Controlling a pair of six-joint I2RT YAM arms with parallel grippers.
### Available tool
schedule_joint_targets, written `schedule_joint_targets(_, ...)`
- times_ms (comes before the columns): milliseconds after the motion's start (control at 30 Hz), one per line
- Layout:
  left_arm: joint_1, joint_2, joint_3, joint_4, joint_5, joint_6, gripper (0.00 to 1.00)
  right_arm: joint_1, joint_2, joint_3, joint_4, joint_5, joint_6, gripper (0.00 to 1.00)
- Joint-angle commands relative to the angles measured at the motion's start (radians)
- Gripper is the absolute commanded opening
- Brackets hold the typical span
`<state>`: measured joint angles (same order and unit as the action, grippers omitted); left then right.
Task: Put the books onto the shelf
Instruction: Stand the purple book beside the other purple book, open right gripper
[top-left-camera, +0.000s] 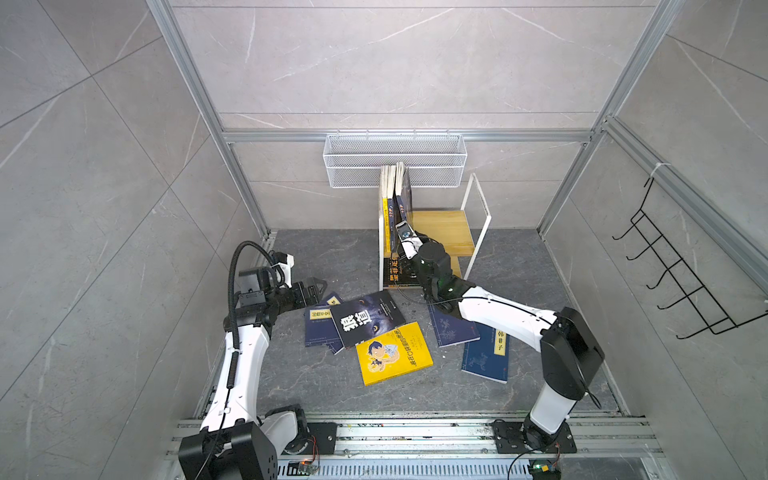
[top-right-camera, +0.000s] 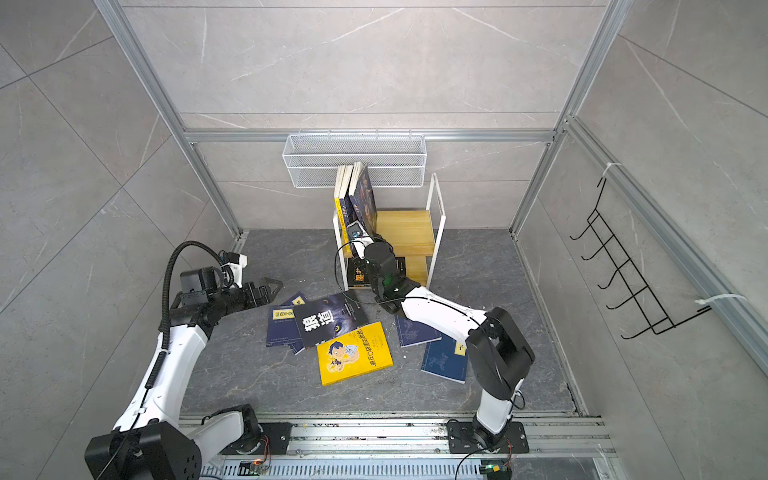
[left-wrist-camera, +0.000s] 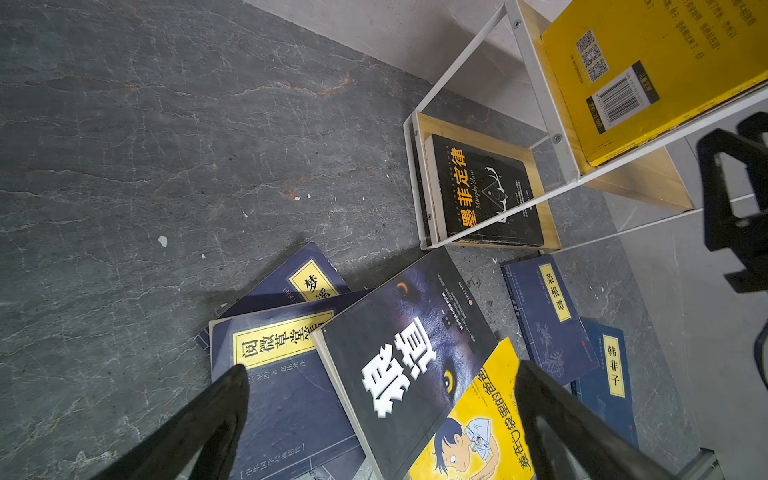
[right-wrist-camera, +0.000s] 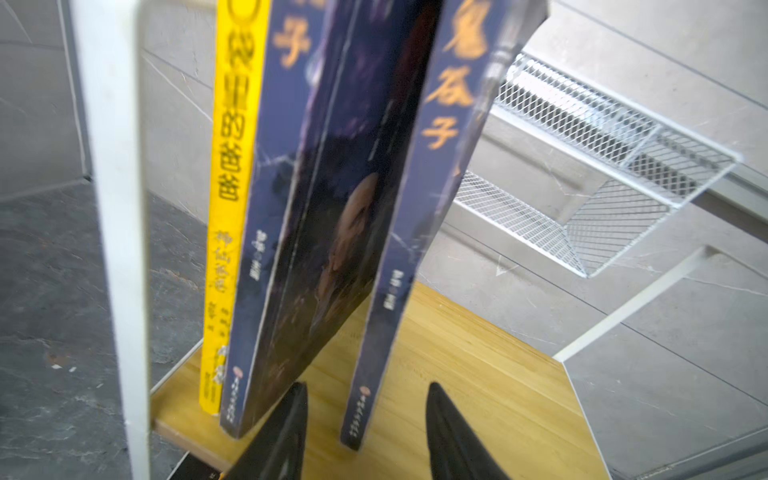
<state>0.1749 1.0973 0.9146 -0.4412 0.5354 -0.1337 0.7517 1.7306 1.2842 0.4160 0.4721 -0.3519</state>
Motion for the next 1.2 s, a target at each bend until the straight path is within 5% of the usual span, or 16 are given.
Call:
schedule_joint_targets(0, 0.006, -0.022, -0.002, 0.023, 0.034, 0.012, 1.00, 0.005, -0.105, -0.056, 0.004, -0.070, 0.048, 0.55)
schedule_joint_targets(67, 0.009, -0.016, -0.001, 0.023, 0.034, 0.008, 1.00, 0.005, -0.142, -0.076, -0.024, -0.119, 0.079, 0.67)
schedule_joint_targets(167, 0.009, -0.021, -0.006, 0.032, 0.038, 0.006, 1.00, 0.000, -0.175, -0.068, -0.049, -0.210, 0.129, 0.99)
schedule_joint_targets(200, 0.011, -0.021, -0.005, 0.031, 0.040, 0.006, 1.00, -0.002, -0.177, -0.053, -0.057, -0.245, 0.145, 0.99)
schedule_joint_targets(367, 0.015, -0.029, -0.008, 0.035, 0.046, -0.001, 1.00, -0.005, -0.133, 0.095, -0.115, -0.343, 0.206, 0.99)
schedule_joint_targets(700, 0.009, -0.031, -0.001, 0.023, 0.054, 0.001, 1.00, -0.068, -0.128, 0.101, -0.019, -0.304, 0.281, 0.99)
schedule_joint_targets(1000, 0.012, -0.022, -0.002, 0.028, 0.055, -0.001, 1.00, -0.260, -0.065, 0.180, -0.126, -0.337, 0.453, 0.83)
schedule_joint_targets(1167, 0.014, -0.019, -0.001, 0.026, 0.058, 0.001, 1.00, -0.310, 0.165, 0.430, -0.302, -0.253, 0.496, 0.58)
